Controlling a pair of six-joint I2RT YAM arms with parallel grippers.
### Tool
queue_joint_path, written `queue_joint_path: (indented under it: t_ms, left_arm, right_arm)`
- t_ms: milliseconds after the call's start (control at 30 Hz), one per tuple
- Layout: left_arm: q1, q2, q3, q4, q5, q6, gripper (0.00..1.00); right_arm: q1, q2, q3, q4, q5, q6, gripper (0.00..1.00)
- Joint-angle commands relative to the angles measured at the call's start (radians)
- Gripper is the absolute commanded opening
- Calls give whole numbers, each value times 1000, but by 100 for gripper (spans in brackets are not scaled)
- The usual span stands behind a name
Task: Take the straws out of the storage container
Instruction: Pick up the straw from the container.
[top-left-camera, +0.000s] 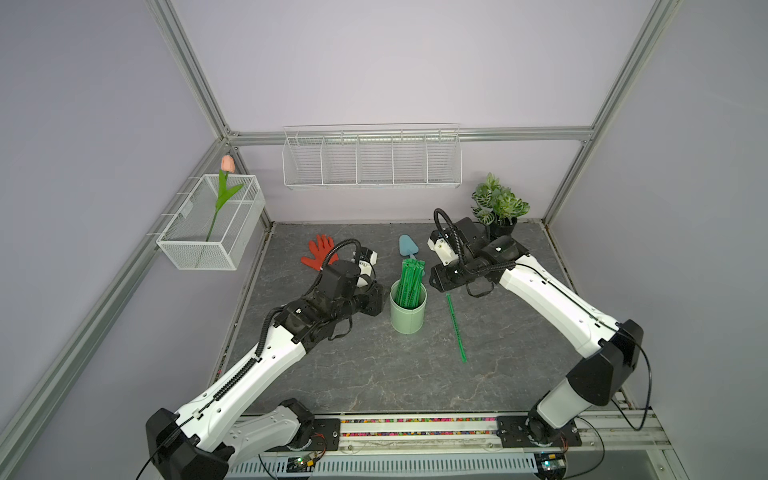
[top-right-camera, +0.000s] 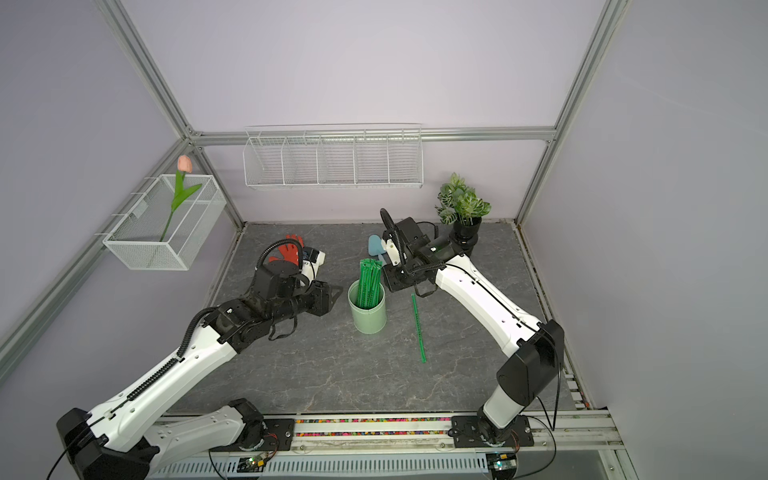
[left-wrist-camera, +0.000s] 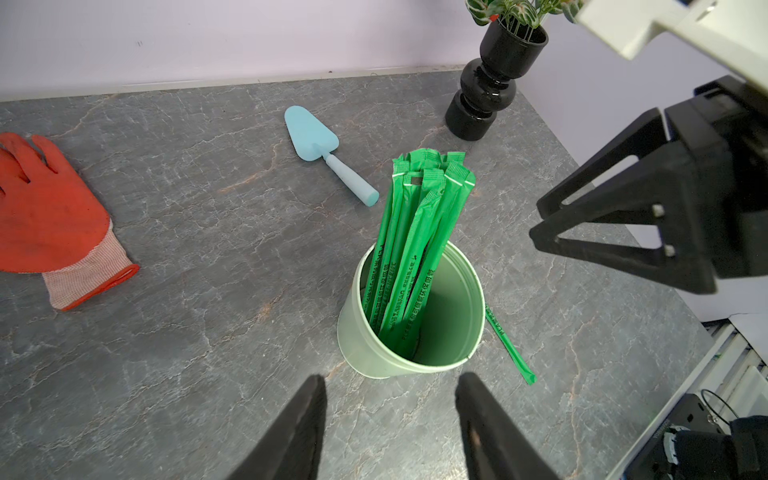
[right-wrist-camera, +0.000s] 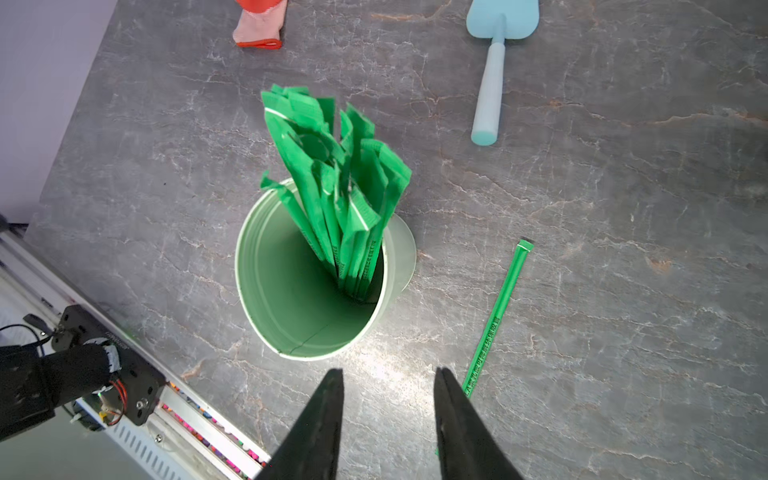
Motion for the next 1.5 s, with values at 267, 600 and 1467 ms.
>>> queue_joint_path:
  t_ms: [267, 600, 1467]
  left_arm:
    - [-3, -2, -12, 5, -4, -2, 54]
    - [-3, 11, -7, -1, 0, -1, 54]
    - [-3, 29, 3, -6, 15, 2, 54]
  right_arm:
    - [46, 104, 33, 66, 4, 70, 39]
    - [49, 169, 71, 102, -17, 89, 35]
    - [50, 201, 128, 63, -34, 87, 17]
